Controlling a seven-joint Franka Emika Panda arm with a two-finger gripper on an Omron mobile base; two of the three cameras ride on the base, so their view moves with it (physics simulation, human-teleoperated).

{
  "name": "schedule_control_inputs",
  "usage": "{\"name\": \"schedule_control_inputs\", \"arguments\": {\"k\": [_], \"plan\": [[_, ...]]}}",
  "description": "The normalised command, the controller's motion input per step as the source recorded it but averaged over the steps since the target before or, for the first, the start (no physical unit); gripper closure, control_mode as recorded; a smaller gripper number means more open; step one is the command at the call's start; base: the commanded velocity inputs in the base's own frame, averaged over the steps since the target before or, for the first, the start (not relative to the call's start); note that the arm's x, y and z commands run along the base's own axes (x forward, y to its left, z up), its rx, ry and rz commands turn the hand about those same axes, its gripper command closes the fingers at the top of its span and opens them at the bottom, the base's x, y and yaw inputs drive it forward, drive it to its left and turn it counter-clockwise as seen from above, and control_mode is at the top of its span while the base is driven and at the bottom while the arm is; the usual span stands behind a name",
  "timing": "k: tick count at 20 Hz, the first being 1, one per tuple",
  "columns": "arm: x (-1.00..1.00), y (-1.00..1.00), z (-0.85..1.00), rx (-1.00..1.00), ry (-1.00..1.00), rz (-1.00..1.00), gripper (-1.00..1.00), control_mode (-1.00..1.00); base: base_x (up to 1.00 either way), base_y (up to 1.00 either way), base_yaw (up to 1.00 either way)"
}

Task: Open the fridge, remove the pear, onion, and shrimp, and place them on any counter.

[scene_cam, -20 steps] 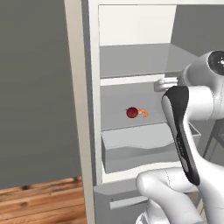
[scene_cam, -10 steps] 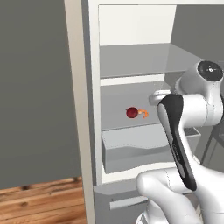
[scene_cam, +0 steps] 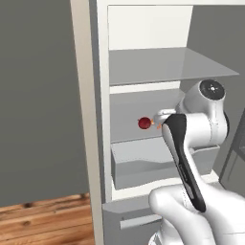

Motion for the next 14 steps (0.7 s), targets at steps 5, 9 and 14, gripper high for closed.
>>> {"name": "schedule_control_inputs", "arguments": {"k": [5, 9, 14], "plan": [[0.16, 0.09, -0.58, 0.01, 0.00, 0.00, -1.00, -1.00, 0.00, 0.00, 0.00], [0.48, 0.00, -0.25, 0.05, 0.00, 0.00, -1.00, -1.00, 0.00, 0.00, 0.00], [0.63, 0.04, -0.18, 0.02, 0.00, 0.00, -1.00, -1.00, 0.00, 0.00, 0.00]]}}
